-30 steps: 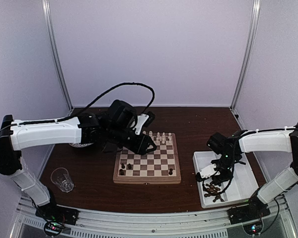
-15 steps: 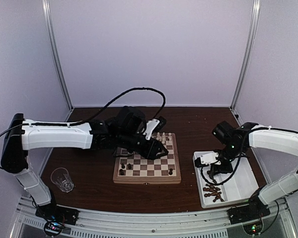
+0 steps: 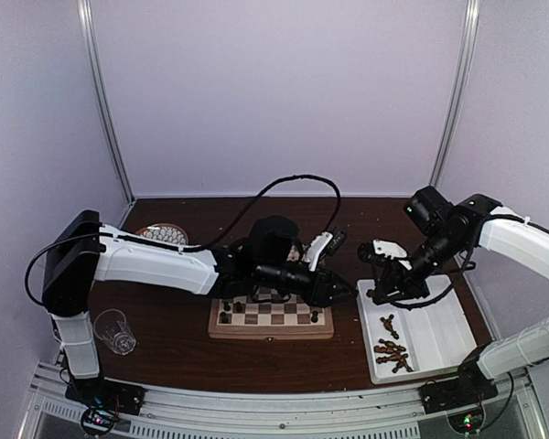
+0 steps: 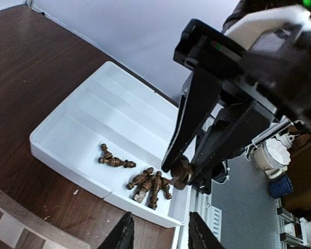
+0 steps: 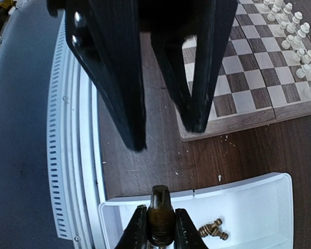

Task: Set up the chess pieces on the board
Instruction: Pass from the right arm to the left

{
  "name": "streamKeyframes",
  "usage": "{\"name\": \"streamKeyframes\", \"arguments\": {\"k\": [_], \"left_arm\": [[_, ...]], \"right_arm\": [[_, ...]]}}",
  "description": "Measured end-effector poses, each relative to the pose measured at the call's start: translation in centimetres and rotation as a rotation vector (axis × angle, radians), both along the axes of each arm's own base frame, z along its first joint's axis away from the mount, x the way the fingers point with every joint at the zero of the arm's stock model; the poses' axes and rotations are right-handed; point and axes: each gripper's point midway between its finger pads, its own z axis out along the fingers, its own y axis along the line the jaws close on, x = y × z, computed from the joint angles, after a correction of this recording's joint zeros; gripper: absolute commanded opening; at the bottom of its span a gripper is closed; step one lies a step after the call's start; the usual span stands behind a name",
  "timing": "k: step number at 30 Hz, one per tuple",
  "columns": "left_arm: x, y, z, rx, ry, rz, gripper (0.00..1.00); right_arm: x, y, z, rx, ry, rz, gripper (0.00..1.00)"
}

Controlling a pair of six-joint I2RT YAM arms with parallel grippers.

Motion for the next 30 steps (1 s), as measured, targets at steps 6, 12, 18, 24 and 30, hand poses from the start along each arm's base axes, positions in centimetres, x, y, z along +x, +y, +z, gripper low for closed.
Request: {"name": "streamKeyframes", "arguments": {"k": [6, 12, 18, 24, 30], "left_arm": [[-1.1, -1.6, 0.2, -0.073, 0.031, -0.066, 0.37], [-1.8, -2.5, 2.4, -0.134, 0.027, -0.111, 0.36], [-2.0, -3.2, 2.5, -0.148, 0.036, -0.132, 0.32], [-2.3, -3.3, 1.8, -0.14, 0.055, -0.152, 0.23], [-2.5, -3.3, 2.0, -0.145, 0.066, -0.162, 0.13]], "right_arm": [[-1.2, 0.9, 1.3, 0.076, 0.091, -0.008, 0.11], [-1.6, 1.3, 1.6, 0.103, 0.135, -0.014, 0.11], [-1.7, 1.6, 1.7, 0.117, 0.161, -0.019, 0.11], [-1.8, 1.5, 1.7, 0.117, 0.178, -0.032, 0.11], [-1.7, 1.5, 1.8, 0.126, 0.201, -0.051, 0.11]]}}
